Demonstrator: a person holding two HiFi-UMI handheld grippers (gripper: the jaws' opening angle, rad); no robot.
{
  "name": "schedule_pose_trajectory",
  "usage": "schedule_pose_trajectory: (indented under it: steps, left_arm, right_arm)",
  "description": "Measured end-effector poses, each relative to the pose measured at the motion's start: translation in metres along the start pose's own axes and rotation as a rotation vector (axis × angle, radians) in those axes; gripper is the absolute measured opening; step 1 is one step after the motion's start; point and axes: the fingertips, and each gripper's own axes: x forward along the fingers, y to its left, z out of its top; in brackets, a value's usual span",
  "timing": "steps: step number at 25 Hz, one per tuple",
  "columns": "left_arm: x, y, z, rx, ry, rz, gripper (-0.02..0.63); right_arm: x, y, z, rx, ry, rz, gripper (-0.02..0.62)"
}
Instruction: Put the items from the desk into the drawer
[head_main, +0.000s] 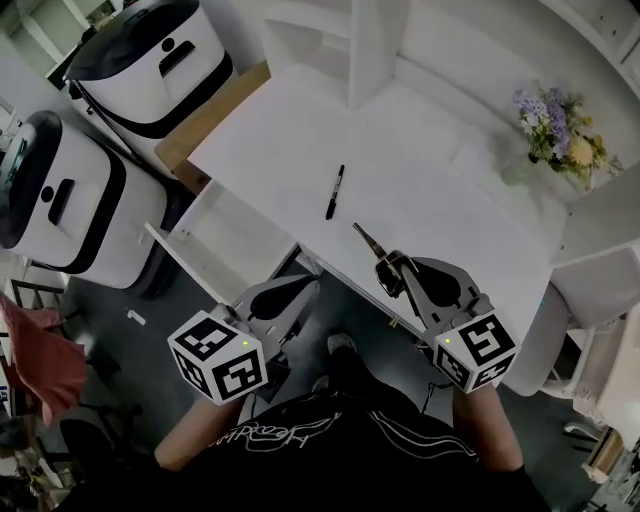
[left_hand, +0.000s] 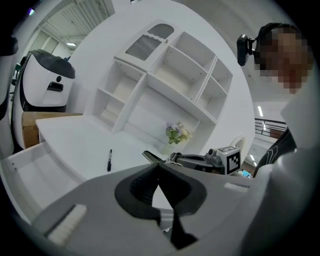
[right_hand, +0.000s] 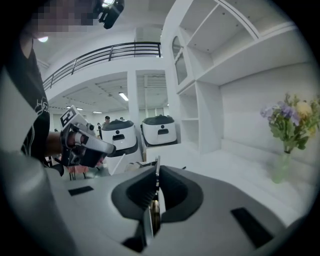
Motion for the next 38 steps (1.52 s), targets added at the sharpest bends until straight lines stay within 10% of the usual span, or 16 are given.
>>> schedule_pose_trajectory:
  steps: [20, 38]
  left_arm:
    - [-0.082, 0.105, 0.012, -0.147, -0.171, 0.349, 0.009]
    - [-0.201, 0.239, 0.025, -0.226, -0.197, 0.422, 0.009]
  right_arm:
    - [0.154, 0.087, 0.028, -0.146, 0.05, 0.42, 0.011]
    - [0.313, 0.19, 0.011, -0.146, 0.191, 0.432, 0.011]
